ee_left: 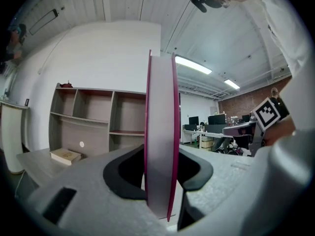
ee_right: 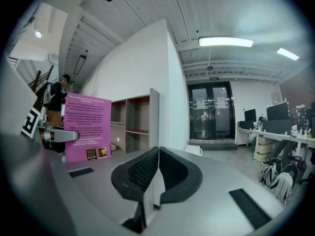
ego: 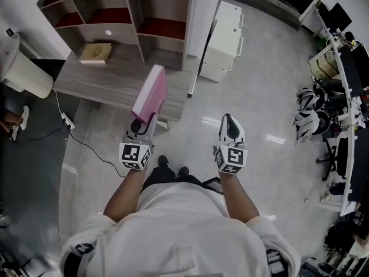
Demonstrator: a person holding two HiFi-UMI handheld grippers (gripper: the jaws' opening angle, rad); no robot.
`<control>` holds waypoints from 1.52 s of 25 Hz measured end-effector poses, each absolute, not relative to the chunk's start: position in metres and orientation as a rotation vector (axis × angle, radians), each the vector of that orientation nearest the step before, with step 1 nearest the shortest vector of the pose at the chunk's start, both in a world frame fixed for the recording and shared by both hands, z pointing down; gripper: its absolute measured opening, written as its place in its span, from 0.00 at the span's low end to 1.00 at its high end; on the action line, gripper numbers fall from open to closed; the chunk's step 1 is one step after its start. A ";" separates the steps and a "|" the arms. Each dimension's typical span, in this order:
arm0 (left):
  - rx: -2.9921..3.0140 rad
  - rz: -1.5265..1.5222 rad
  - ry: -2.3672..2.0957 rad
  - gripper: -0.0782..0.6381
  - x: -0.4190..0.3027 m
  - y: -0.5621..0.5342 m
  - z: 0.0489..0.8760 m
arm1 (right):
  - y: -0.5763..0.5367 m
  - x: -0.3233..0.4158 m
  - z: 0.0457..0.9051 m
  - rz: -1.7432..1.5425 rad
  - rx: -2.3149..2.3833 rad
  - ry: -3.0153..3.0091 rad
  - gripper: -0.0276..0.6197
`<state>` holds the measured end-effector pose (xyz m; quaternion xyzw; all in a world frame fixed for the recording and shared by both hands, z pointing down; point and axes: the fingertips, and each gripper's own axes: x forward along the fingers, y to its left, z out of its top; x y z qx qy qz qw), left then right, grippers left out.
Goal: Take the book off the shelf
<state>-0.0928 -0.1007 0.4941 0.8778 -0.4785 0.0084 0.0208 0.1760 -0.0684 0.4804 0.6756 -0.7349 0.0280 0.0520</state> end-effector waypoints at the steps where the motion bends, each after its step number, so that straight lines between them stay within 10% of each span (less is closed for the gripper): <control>1: 2.718 0.027 -1.490 0.32 -0.092 -0.097 0.495 | -0.064 0.177 0.484 0.094 2.048 -2.241 0.07; 38: 2.725 -0.093 -1.389 0.32 -0.093 -0.084 0.488 | -0.038 0.180 0.482 0.123 2.029 -2.334 0.07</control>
